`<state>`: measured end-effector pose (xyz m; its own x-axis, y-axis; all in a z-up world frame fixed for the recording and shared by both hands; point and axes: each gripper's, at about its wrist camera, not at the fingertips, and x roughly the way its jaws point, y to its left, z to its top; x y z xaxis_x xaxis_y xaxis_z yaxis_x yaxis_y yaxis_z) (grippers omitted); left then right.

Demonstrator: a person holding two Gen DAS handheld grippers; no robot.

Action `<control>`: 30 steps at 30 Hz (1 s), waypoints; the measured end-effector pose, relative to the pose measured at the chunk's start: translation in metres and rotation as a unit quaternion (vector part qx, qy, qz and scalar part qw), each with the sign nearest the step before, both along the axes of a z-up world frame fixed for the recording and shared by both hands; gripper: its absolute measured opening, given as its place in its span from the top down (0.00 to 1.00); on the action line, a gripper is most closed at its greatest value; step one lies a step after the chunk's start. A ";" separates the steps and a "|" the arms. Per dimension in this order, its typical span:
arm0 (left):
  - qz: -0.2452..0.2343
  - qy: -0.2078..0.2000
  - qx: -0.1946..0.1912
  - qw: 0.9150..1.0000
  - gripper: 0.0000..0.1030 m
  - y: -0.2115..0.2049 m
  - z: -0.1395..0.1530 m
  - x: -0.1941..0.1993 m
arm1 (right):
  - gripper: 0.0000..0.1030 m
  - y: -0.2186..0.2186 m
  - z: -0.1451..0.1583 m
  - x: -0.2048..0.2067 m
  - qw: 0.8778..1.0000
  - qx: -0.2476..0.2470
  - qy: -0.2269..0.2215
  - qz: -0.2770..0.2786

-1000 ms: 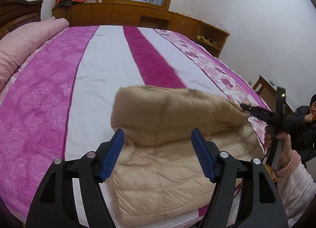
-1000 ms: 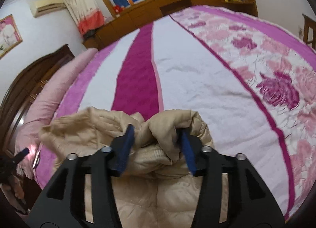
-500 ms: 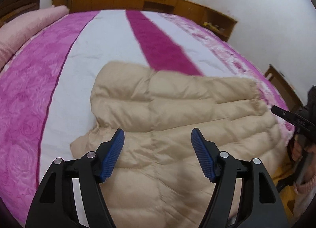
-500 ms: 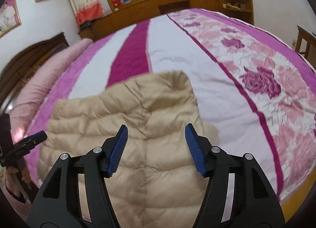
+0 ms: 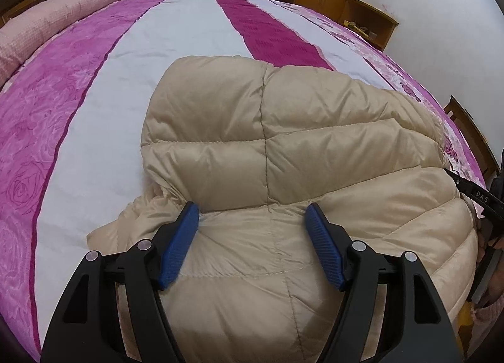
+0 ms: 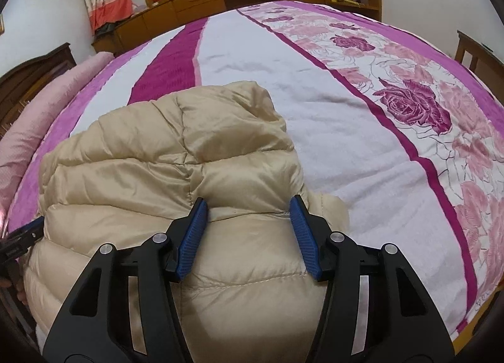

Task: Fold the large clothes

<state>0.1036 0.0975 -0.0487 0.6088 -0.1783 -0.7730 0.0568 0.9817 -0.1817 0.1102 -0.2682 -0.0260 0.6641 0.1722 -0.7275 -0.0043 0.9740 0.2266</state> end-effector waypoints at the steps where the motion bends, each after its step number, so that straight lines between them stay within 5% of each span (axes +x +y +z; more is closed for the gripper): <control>1: 0.000 -0.001 0.001 1.000 0.32 -0.001 0.000 0.000 | 0.48 -0.001 -0.001 0.000 1.000 0.003 0.000 0.000; 11: -0.003 0.008 0.009 1.000 0.28 -0.003 0.010 -0.001 | 0.45 -0.007 0.008 -0.006 0.999 0.035 0.001 -0.004; 20: 0.003 0.001 -0.028 1.000 0.23 -0.008 0.049 -0.027 | 0.31 -0.029 0.042 -0.054 0.997 0.073 -0.011 -0.017; 30: -0.052 0.012 -0.019 0.998 0.22 -0.058 0.070 -0.056 | 0.18 -0.080 0.032 -0.099 0.991 0.119 0.012 -0.063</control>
<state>0.0476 0.0399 0.0209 0.5669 -0.2688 -0.7787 0.1526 0.9632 -0.2214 0.0116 -0.3480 0.0061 0.6748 0.2572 -0.6917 0.1223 0.8854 0.4485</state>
